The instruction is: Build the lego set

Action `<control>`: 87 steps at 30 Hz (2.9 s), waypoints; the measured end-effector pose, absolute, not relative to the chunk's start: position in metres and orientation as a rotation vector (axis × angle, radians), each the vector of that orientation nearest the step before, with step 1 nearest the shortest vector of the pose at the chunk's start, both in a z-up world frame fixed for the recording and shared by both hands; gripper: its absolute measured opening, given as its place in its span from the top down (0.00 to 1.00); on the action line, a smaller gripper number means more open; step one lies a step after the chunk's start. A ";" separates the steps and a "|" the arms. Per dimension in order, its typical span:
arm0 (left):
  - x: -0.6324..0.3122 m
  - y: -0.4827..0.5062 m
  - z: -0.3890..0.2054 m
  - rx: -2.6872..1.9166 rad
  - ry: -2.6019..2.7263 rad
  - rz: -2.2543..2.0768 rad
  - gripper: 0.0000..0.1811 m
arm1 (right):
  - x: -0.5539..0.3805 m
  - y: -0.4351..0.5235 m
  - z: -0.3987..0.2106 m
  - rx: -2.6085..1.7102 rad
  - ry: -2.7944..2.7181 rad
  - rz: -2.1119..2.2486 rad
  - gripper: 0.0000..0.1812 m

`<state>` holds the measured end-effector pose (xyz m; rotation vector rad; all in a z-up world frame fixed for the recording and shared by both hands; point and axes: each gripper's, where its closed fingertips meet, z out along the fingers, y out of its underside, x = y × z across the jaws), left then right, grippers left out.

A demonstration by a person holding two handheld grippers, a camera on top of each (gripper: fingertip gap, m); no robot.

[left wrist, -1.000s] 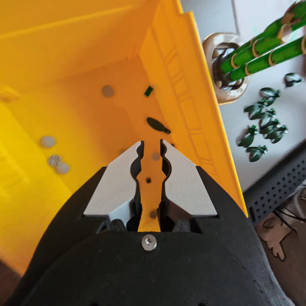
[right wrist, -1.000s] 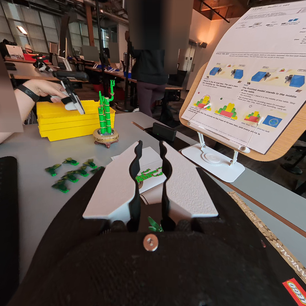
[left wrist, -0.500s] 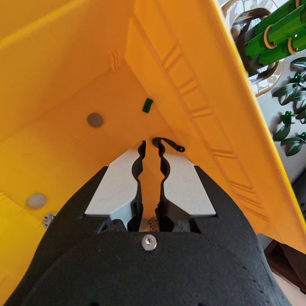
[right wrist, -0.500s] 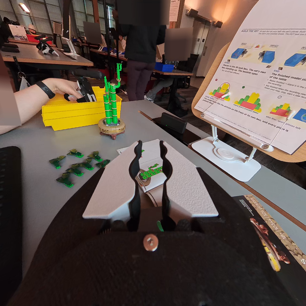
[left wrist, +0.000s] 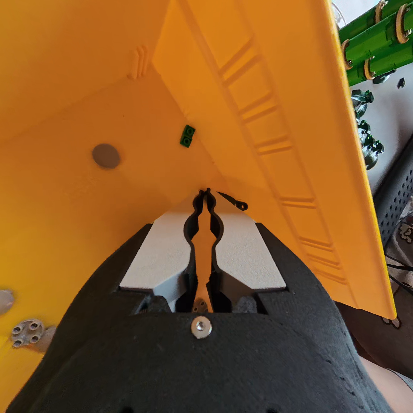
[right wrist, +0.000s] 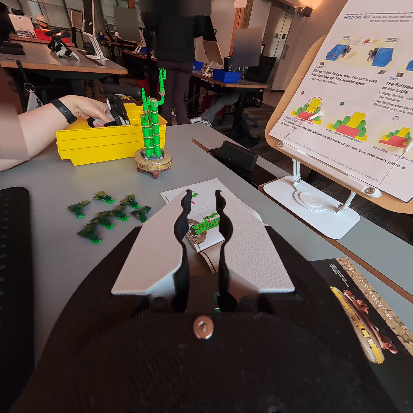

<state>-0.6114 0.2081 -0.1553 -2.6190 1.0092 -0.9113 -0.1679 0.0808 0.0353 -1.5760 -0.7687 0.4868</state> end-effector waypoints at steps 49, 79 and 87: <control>-0.260 -0.021 0.039 -1.368 1.463 -0.995 1.00 | -0.255 -0.018 0.031 -1.622 -0.715 1.224 0.85; -0.353 0.002 0.045 -1.591 1.068 -0.915 0.99 | -0.254 0.015 -0.142 -1.568 -1.628 -0.360 1.00; -0.365 0.009 0.047 -1.618 1.014 -0.894 1.00 | -0.254 0.011 -0.155 -1.618 -1.664 -0.323 1.00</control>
